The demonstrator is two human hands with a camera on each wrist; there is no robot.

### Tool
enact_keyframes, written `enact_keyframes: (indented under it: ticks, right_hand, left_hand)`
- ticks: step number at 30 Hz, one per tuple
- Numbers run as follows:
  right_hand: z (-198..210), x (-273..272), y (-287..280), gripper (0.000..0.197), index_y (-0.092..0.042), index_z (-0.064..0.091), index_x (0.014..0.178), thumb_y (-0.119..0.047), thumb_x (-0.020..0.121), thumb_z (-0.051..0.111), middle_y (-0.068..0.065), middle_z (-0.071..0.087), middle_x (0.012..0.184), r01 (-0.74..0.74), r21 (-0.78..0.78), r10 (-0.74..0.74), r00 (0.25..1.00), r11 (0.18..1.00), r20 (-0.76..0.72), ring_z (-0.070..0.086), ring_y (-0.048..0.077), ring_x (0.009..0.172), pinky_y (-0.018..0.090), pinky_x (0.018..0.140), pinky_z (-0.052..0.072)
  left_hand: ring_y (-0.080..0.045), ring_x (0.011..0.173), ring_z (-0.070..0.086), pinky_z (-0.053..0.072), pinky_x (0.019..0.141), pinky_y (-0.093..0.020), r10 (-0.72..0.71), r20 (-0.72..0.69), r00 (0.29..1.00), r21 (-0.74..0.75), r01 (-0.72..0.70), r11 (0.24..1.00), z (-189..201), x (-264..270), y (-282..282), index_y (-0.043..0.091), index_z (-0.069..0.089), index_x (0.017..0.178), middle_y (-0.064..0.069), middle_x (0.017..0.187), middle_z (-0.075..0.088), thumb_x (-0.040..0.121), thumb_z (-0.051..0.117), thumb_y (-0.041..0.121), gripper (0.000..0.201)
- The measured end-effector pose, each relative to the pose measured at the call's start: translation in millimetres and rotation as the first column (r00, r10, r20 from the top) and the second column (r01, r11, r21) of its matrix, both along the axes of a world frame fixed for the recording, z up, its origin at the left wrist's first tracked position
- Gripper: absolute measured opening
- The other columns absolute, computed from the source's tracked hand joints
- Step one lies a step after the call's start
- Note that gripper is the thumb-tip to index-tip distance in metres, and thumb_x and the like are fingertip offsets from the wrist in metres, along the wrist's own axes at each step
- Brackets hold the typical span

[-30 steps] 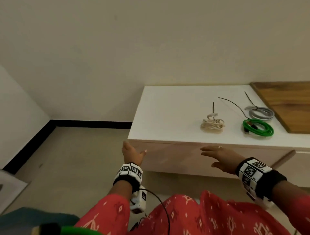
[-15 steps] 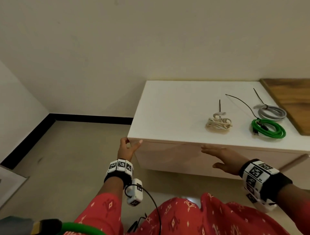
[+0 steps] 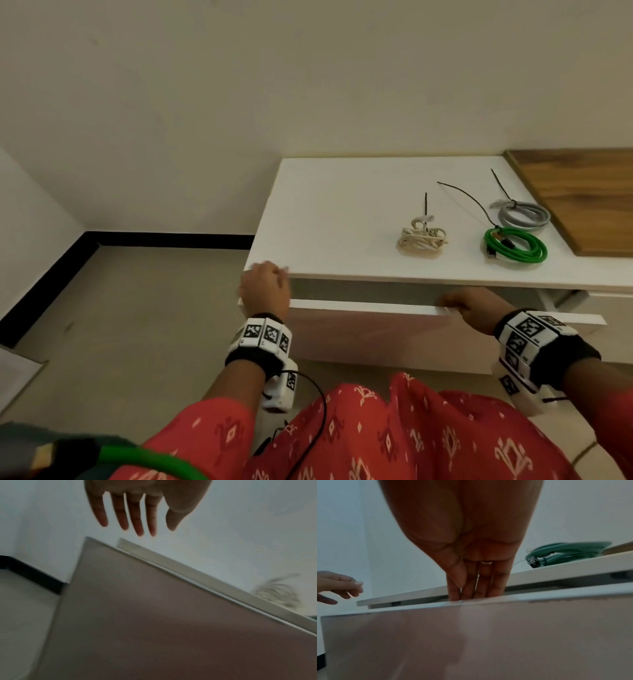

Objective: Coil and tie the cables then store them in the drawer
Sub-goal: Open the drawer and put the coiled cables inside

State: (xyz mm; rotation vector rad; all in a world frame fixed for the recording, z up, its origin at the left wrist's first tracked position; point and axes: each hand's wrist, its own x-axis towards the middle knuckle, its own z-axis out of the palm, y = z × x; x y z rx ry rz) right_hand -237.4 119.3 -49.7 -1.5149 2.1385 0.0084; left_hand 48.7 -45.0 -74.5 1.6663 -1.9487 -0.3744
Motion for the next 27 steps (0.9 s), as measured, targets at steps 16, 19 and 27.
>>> enact_keyframes:
  ticks: [16,19,27]
  right_hand:
    - [4.6,10.2,32.0,0.037,-0.013,0.069,0.088,0.013,0.08,0.043,-0.009,0.062,0.066,-0.085,0.343,-0.022,0.955,0.935,0.297,0.058,0.0,0.063,0.012,0.056,0.048]
    - [0.1,15.0,37.1,0.039,-0.02,0.065,0.072,0.013,0.081,0.047,-0.01,0.063,0.061,-0.111,0.42,-0.036,0.944,0.901,0.328,0.061,-0.004,0.056,0.014,0.054,0.051]
    - [-0.7,10.0,40.2,0.032,-0.019,0.066,0.077,0.01,0.081,0.052,-0.012,0.067,0.062,-0.093,0.424,-0.108,0.898,0.901,0.427,0.064,-0.002,0.058,0.016,0.056,0.053]
  left_hand:
    - [-0.013,0.079,0.058,0.043,0.074,-0.026,-0.689,0.163,0.706,0.751,0.364,0.551,18.2,-3.5,51.3,0.004,0.071,0.091,-0.012,0.1,0.072,0.072,0.073,0.006,0.019]
    - [-0.012,0.068,0.057,0.045,0.071,-0.026,-0.701,0.154,0.697,0.799,0.329,0.503,17.1,-0.9,58.4,0.002,0.072,0.088,-0.013,0.087,0.072,0.069,0.075,0.003,0.02]
    - [-0.001,0.045,0.053,0.049,0.066,-0.022,-0.752,0.169,0.637,0.819,0.334,0.467,24.6,-10.3,55.3,-0.002,0.071,0.086,0.008,0.047,0.061,0.075,0.072,0.008,0.014]
